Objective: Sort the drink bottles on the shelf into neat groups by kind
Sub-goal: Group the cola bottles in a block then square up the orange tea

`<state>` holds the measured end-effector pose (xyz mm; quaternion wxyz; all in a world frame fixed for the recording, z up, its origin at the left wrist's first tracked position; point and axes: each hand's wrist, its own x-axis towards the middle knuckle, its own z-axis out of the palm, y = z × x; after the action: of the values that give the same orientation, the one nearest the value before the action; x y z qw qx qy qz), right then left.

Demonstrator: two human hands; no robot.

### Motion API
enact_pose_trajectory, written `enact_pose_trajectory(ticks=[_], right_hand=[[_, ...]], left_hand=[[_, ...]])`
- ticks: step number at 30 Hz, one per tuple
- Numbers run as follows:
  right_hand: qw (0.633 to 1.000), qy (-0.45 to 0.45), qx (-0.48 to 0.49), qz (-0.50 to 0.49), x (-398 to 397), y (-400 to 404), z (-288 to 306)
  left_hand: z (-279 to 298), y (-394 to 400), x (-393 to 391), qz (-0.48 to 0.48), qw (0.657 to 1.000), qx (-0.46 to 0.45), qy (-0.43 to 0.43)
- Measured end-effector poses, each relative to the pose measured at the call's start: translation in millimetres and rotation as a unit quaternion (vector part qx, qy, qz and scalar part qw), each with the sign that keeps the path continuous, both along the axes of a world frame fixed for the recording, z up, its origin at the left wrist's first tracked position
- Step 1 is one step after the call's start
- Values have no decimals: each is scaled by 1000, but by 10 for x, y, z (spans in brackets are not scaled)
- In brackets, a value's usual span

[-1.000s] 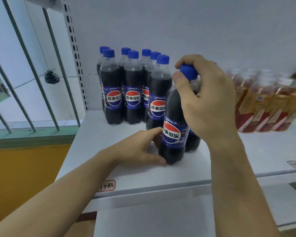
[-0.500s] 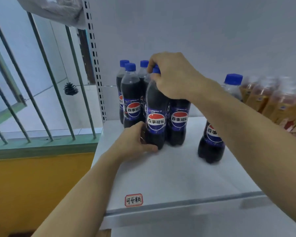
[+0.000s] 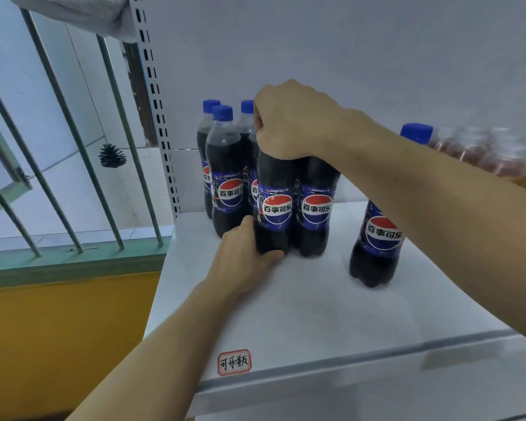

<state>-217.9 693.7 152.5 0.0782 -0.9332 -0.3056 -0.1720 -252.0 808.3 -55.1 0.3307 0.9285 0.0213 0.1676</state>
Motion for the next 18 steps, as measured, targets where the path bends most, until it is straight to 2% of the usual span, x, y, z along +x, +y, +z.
enact_pose_trajectory(ticks=[4, 7, 10, 13, 15, 17, 18], right_hand=[[1000, -6, 10, 15, -47, -171, 44], [988, -89, 114, 50, -178, -501, 57], [945, -163, 270, 81, -384, -952, -90], [884, -201, 420, 44, -447, -1265, -450], [877, -169, 450, 4, -381, -1335, -728], [882, -79, 465, 11, -332, -1329, -945], [879, -62, 472, 25, -326, -1326, -1028]], left_hand=[[73, 10, -26, 2, 1000, 26, 16], [147, 24, -75, 33, 998, 42, 36], [261, 56, -134, 61, 991, 94, 67], [342, -53, -225, -72, 986, 106, 108], [332, -255, -295, -155, 979, 95, 90], [272, -450, -312, -171, 979, 104, 24], [235, -521, -305, -173, 979, 109, 1]])
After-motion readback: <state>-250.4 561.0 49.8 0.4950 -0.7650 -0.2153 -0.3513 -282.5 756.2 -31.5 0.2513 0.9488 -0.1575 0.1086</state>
